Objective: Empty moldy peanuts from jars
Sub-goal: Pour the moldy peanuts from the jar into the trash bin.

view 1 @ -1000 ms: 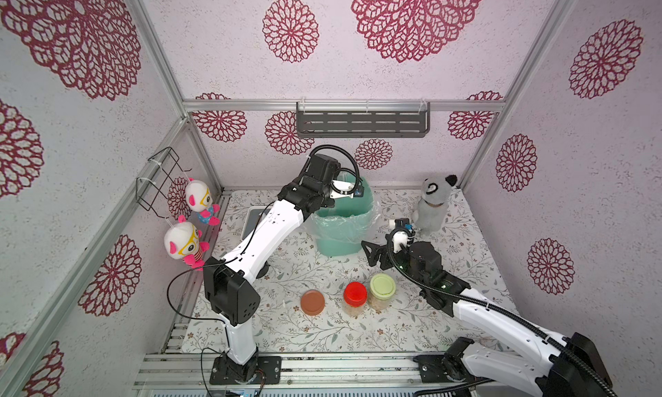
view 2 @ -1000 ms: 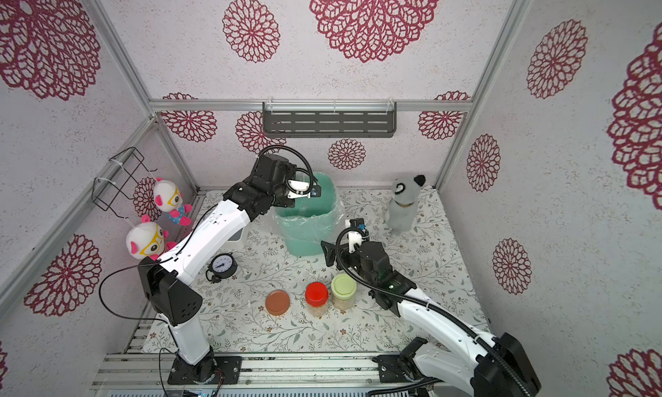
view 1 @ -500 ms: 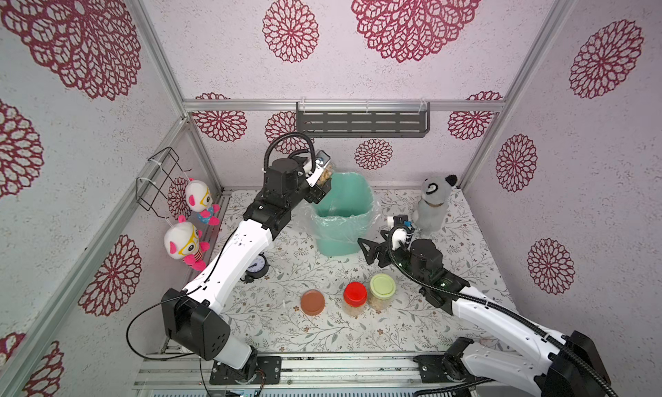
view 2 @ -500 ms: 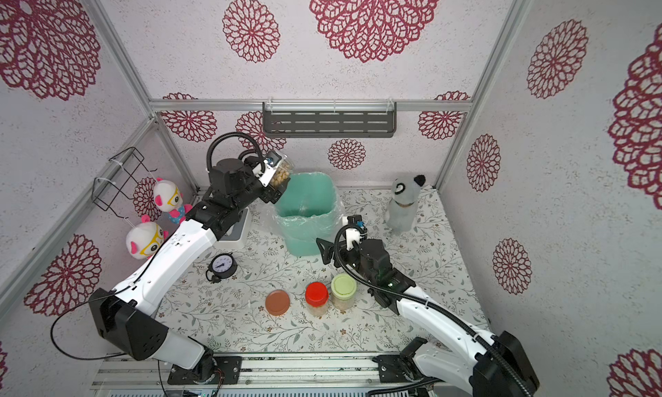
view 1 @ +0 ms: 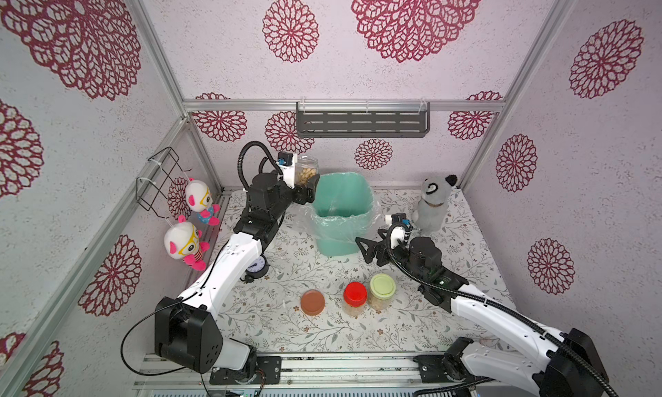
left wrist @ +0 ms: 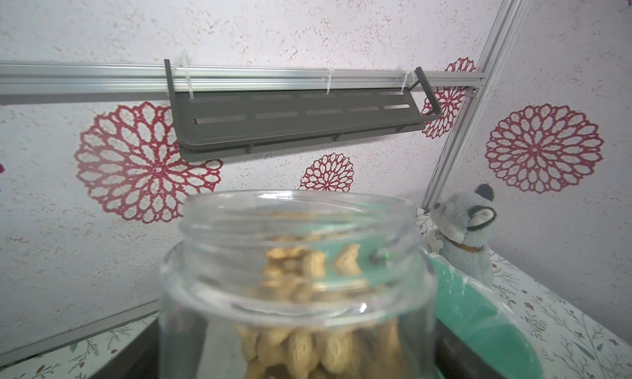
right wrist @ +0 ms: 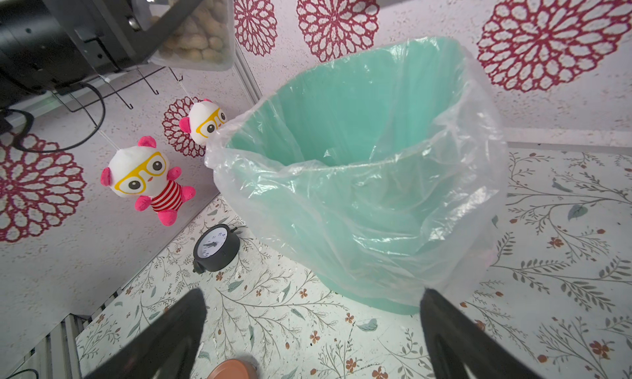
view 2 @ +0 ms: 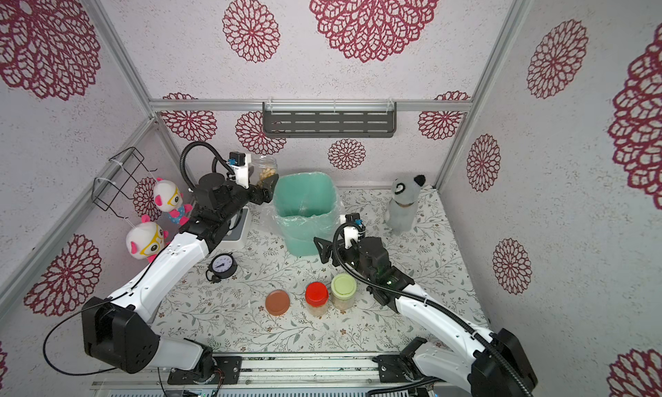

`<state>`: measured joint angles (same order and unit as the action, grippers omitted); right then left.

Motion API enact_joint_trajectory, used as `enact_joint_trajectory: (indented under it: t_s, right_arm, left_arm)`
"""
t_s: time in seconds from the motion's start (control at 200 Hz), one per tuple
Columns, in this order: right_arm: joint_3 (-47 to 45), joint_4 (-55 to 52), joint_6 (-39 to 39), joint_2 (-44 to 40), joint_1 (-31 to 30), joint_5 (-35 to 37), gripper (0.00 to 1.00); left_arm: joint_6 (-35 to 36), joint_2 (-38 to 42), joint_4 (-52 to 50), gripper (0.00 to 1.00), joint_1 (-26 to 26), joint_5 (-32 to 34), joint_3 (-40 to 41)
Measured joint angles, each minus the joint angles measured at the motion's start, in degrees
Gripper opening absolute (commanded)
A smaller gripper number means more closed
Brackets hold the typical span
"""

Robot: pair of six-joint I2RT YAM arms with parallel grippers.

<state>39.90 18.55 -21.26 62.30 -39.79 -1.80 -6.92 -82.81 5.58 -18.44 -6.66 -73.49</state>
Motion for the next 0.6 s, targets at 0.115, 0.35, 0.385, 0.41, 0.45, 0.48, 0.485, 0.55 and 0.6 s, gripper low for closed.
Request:
enact_joint_trajectory:
  t_s: [0.115,0.35,0.385,0.41,0.45,0.48,0.485,0.55,0.6]
  right_arm:
    - [0.0,-0.6,0.0,0.0,0.0,0.0,0.99]
    - [0.0,-1.8,-0.1,-0.1,0.0,0.3,0.99]
    - [0.0,-2.1,-0.1,-0.2,0.0,0.3,0.99]
    - [0.0,-2.1,-0.1,-0.2,0.0,0.3,0.99]
    - [0.0,-2.3,-0.1,-0.2,0.0,0.3,0.99]
    - [0.0,-2.4,0.0,-0.2,0.0,0.3,0.99]
    - [0.0,-2.4,0.0,-0.2,0.0,0.3,0.99]
    - [0.0,-2.8,0.0,-0.3,0.0,0.5,0.99]
    - [0.0,-3.0,0.0,-0.5,0.0,0.5,0.99]
  left_arm:
    - [6.5,-0.1,-7.6,0.00,-0.4,0.1,-4.8]
    - [27.8,-1.2,-25.4,0.00,-3.4,4.2,-19.4]
    - [31.3,-1.8,-28.0,0.00,-3.8,4.9,-21.7]
    - [33.5,-2.3,-29.7,0.00,-4.0,5.5,-23.1]
    - [37.4,-3.4,-32.5,0.00,-4.5,6.5,-25.6]
    - [40.5,-4.3,-34.6,0.00,-4.9,7.5,-27.5]
    - [40.8,-4.4,-34.9,0.00,-4.9,7.5,-27.8]
    - [47.5,-6.6,-39.0,0.00,-5.9,9.4,-31.2]
    - [52.3,-8.1,-41.5,0.00,-6.6,11.0,-33.1]
